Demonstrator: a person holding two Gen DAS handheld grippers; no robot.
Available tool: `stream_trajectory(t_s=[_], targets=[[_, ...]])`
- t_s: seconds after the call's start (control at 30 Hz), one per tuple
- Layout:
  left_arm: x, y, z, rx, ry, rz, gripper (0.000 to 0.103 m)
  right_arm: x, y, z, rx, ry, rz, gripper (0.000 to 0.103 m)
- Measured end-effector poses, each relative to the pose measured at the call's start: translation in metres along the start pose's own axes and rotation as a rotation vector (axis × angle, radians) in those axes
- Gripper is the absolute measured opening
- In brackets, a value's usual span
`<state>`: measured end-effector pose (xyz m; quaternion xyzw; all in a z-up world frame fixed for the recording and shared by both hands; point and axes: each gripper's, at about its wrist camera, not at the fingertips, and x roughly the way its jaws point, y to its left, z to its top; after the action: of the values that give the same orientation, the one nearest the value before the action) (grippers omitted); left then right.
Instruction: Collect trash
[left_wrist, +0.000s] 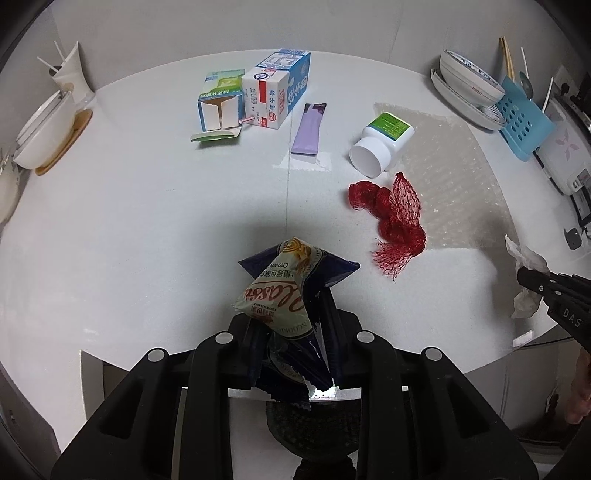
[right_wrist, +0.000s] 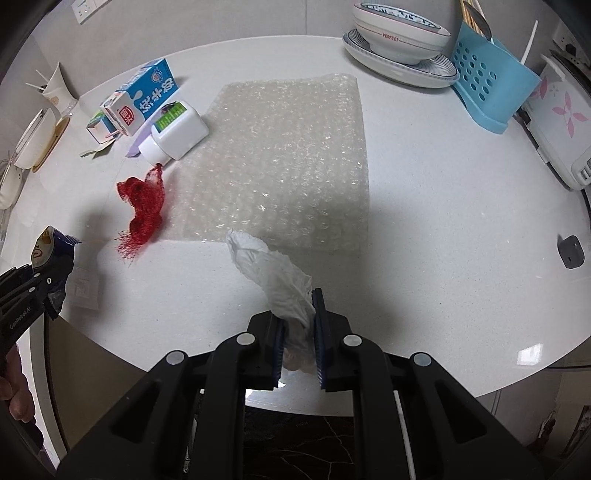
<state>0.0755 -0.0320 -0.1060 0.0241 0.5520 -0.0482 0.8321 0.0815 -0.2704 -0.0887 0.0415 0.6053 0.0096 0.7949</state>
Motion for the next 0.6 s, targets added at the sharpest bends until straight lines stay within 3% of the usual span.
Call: stream_trajectory(t_s=[0.6], targets=[[-0.047,0.0,-0.031,-0.018,-0.048,-0.012,0.026,-0.045,0.024,-0.02,-0.02,-0.086,0.037,0.013]])
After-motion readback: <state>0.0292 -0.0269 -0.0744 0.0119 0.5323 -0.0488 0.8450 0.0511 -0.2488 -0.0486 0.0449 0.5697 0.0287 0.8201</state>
